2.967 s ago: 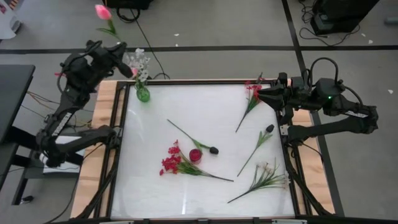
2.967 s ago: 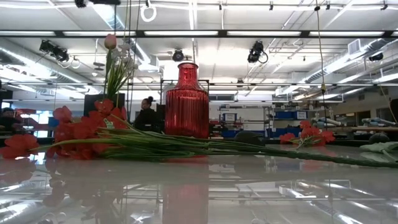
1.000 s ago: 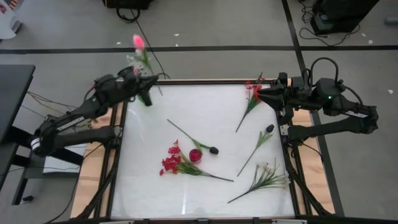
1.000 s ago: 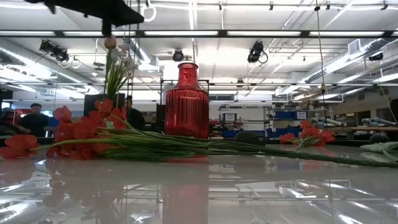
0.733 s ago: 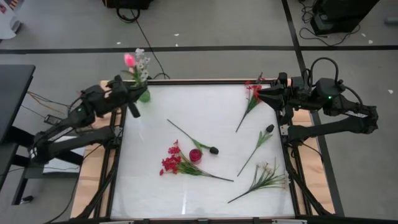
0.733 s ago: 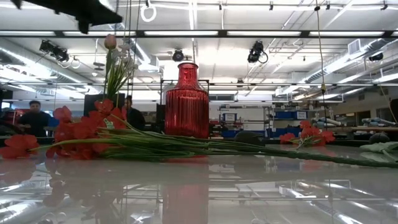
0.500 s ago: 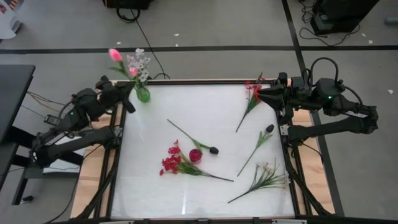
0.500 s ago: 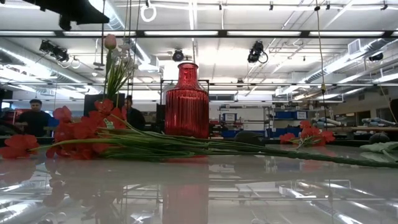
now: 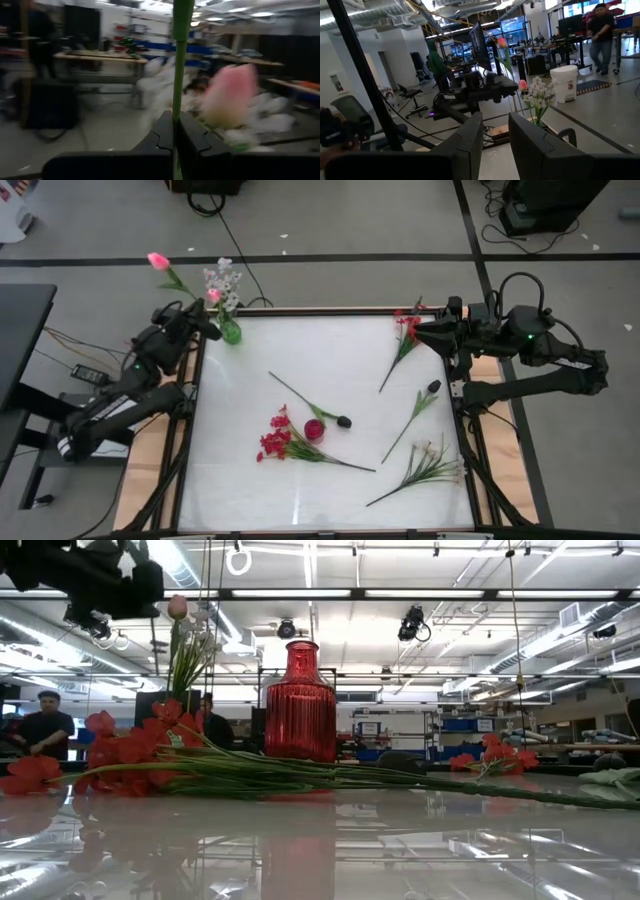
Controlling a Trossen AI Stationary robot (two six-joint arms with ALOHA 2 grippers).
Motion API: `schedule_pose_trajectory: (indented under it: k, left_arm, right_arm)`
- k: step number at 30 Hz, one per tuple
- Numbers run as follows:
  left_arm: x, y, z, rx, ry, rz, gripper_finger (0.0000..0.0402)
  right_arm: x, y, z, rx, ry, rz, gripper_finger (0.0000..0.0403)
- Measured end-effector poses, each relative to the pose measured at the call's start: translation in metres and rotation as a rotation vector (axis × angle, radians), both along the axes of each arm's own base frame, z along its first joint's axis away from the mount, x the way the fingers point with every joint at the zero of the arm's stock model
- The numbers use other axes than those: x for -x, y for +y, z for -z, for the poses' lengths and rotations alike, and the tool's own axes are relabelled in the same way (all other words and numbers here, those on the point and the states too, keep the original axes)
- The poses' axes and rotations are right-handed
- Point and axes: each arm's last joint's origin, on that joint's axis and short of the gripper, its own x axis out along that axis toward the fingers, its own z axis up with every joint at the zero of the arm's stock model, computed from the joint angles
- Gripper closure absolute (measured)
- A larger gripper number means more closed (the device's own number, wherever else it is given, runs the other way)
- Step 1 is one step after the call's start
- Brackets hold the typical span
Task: Sort flowers into vase by color
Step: Put the pink flowers into the green flower vase
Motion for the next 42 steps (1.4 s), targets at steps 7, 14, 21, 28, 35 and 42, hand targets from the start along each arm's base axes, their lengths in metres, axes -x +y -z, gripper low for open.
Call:
schedule_pose_trajectory:
  k: [7,14,21,28,35,42]
  left_arm:
    - [0.005,0.012,0.023,-0.011,-0.099,-0.117,0.0390]
    - [0.007,0.025,0.047,-0.006,-0.206,-0.199,0.0389]
    - [0.003,0.029,0.044,-0.072,-0.213,-0.130,0.0389]
    - [0.000,0.031,0.049,-0.039,-0.157,-0.128,0.0388]
    - [-0.008,0.039,0.057,0.008,-0.109,-0.067,0.0388]
    - [-0.011,0.043,0.063,0.025,-0.006,-0.070,0.0383]
  right_arm:
    - [0.000,0.000,0.000,0.000,0.000,0.000,0.0300]
    - [0.000,0.000,0.000,0.000,0.000,0.000,0.0300]
    - [0.000,0.000,0.000,0.000,0.000,0.000,0.0300]
    - [0.000,0.000,0.000,0.000,0.000,0.000,0.0300]
    - [0.000,0.000,0.000,0.000,0.000,0.000,0.0300]
    - [0.000,0.000,0.000,0.000,0.000,0.000,0.0300]
